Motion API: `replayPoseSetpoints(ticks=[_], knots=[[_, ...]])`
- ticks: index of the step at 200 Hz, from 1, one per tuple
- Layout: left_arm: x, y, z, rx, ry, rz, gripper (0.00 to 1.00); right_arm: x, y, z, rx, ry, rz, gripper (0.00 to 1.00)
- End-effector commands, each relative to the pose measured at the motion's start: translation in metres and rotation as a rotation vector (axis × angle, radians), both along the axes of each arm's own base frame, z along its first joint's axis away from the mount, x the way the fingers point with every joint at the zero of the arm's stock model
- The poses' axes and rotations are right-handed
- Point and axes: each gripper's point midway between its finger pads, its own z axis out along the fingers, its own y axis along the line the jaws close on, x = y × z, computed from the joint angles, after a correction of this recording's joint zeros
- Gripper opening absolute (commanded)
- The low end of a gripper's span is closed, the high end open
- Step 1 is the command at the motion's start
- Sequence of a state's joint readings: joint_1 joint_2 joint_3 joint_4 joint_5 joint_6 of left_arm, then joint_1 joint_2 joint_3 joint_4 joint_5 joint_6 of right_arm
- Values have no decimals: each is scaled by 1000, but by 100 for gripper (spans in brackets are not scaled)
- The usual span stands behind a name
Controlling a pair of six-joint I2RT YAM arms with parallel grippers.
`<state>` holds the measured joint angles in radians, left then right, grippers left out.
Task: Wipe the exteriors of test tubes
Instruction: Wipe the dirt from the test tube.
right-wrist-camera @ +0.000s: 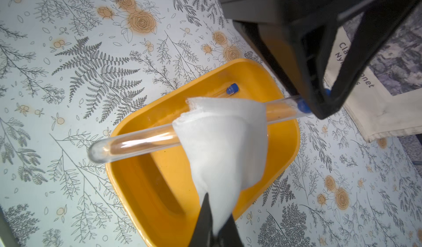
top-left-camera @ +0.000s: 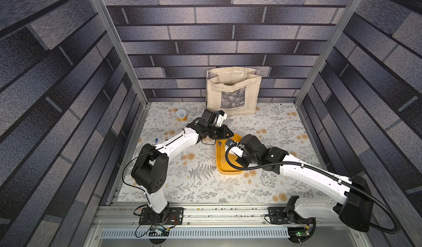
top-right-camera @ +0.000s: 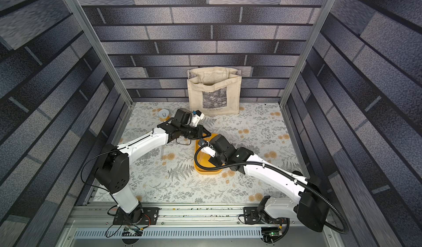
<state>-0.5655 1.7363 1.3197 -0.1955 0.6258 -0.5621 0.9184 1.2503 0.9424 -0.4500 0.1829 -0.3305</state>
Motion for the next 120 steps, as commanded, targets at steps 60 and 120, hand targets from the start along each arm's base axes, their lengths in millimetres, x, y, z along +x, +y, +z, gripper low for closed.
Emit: replayPoseSetpoints(ticks=[60, 120], knots=[[4, 0, 13, -46, -4, 3, 18, -40, 15, -14, -13, 15, 95, 0], [2, 1, 13, -47, -6, 2, 18, -9, 8, -5, 0, 39, 21, 0]])
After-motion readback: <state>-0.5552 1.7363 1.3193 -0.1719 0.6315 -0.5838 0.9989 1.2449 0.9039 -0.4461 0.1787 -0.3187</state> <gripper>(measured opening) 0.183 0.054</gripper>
